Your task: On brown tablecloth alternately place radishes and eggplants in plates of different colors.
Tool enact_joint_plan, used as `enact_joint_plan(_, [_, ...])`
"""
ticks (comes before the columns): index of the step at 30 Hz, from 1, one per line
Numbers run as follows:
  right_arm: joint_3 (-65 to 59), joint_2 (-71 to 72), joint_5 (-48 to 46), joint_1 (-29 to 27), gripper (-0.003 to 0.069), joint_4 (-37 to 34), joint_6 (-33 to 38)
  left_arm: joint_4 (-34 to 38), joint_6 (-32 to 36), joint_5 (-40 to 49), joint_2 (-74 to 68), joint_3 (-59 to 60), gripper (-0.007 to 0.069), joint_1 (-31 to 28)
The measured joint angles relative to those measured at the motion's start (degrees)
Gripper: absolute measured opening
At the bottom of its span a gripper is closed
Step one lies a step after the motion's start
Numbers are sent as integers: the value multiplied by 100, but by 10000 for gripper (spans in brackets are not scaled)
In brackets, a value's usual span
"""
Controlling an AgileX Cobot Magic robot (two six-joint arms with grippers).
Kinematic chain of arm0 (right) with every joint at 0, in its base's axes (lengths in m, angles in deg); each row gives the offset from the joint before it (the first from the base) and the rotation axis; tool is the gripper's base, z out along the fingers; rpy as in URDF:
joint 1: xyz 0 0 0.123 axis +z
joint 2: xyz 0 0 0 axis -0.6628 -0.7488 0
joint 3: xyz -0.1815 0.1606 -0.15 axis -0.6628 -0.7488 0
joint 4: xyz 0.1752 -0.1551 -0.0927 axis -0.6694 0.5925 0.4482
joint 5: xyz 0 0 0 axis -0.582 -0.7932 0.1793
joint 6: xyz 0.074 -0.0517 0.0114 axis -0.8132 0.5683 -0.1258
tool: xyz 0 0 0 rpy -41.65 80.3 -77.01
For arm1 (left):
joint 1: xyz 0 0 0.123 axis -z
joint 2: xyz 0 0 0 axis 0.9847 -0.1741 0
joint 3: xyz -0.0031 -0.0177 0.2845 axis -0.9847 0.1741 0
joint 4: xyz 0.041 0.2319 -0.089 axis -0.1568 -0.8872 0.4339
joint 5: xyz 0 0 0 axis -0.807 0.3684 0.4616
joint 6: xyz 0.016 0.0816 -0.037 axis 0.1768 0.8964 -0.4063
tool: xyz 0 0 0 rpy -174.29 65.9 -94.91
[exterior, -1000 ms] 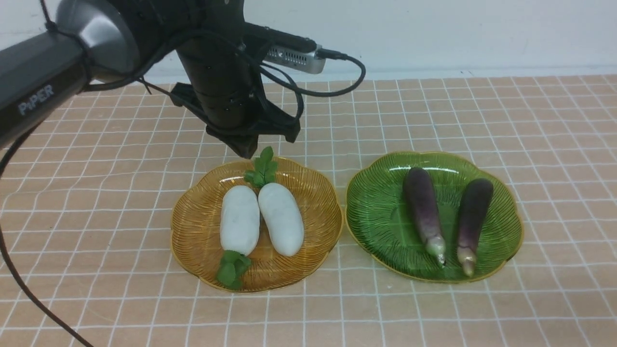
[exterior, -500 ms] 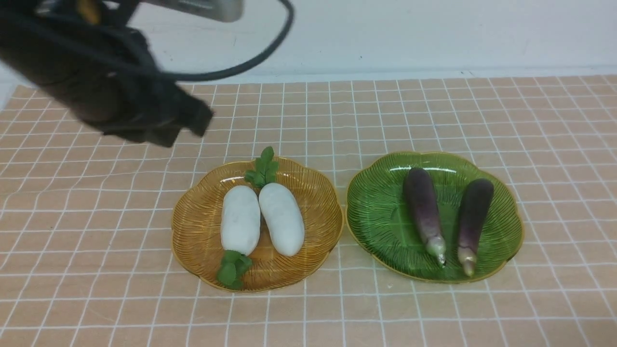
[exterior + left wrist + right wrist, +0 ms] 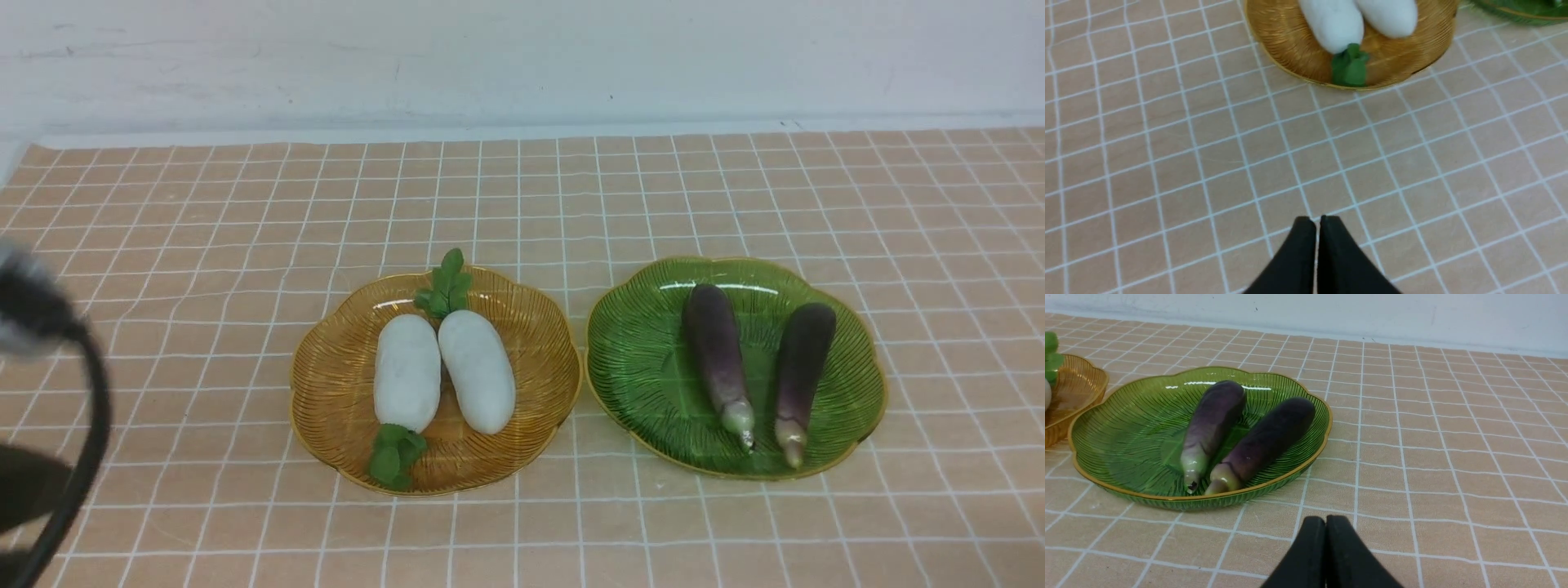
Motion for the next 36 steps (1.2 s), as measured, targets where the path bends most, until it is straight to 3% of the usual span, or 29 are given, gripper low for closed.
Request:
enact_joint_plan(6, [0, 0, 0, 0, -6, 0, 0, -101, -257, -2332, 1352, 1379, -3, 0])
enact_joint_plan(13, [0, 0, 0, 0, -6, 0, 0, -108, -391, -4861, 1889, 2632, -3, 0])
enact_joint_plan(17, [0, 0, 0, 0, -6, 0, 0, -130, -402, -5336, 1897, 3133, -3, 0])
enact_joint_plan(28, [0, 0, 0, 0, -6, 0, 0, -53, -232, -5405, 1897, 4125, -3, -141])
enact_joint_plan(36, [0, 0, 0, 1, -6, 0, 0, 272, 341, -5648, 1902, 4793, -3, -1218])
